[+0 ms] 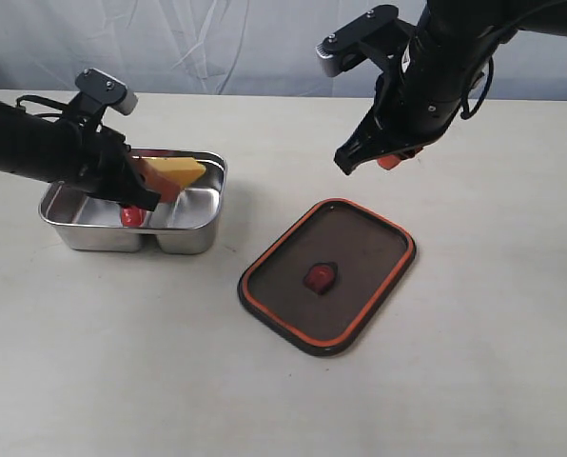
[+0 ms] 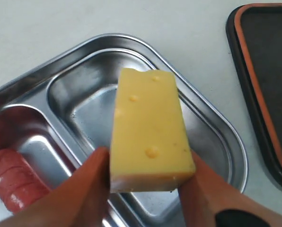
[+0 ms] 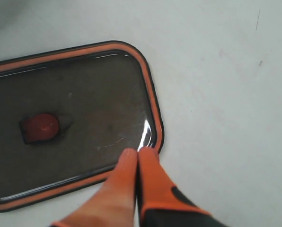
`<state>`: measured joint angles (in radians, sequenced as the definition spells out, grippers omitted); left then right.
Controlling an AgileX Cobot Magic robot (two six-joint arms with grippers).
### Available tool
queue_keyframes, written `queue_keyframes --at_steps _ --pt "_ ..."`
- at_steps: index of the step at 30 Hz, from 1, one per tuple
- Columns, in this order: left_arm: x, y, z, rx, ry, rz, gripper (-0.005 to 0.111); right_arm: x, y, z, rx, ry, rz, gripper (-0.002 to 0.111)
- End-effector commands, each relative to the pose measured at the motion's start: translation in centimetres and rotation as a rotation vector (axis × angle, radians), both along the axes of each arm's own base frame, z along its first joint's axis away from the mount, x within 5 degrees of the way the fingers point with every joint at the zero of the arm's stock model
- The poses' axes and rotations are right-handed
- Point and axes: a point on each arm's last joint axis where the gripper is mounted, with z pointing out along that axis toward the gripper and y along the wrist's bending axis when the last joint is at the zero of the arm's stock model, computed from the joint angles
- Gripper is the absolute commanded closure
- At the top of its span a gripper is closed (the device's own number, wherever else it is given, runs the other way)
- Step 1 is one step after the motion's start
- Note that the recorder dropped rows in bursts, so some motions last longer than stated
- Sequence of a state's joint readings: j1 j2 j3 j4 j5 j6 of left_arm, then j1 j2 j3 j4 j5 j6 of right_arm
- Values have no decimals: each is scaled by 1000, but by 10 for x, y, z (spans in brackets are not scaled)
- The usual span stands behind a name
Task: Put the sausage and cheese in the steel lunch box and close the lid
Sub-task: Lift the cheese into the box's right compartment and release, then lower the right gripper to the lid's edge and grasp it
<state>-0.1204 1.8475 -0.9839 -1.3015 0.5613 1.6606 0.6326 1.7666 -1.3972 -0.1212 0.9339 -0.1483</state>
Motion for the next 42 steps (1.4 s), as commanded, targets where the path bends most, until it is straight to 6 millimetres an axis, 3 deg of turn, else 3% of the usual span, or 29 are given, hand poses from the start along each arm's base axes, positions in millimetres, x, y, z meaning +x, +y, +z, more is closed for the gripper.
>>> queue_keyframes --at_steps 1,2,4,8,10,13,14,20,25,27,36,42 --pt "2 -3 6 -58 2 25 65 0 -2 3 4 -5 -11 109" --pt "2 -3 6 -68 3 35 56 0 -2 3 5 -4 -13 109" --pt "3 -3 6 -71 4 38 52 0 -3 3 4 -6 -18 109" --pt "2 -3 7 -73 2 40 53 0 -4 3 9 1 -72 109" --pt "1 -4 14 -84 -11 27 64 4 -13 2 -8 10 -106 109" --pt "-9 -2 32 -45 -7 -11 105 17 -38 1 5 40 -208 109" --pt "-12 -1 34 -31 11 -13 106 20 -44 1 22 52 -236 109" --pt "-30 14 43 116 122 61 107 37 -77 -13 160 218 -379 104" --pt "-55 18 44 113 131 97 107 46 -72 -45 206 340 -334 65" --pt "-65 20 43 114 123 121 107 51 -70 -60 196 359 -341 55" --pt "-103 24 50 68 106 162 107 65 -66 -106 185 387 -373 55" --pt "-111 24 52 59 103 163 107 70 -65 -124 182 380 -385 55"
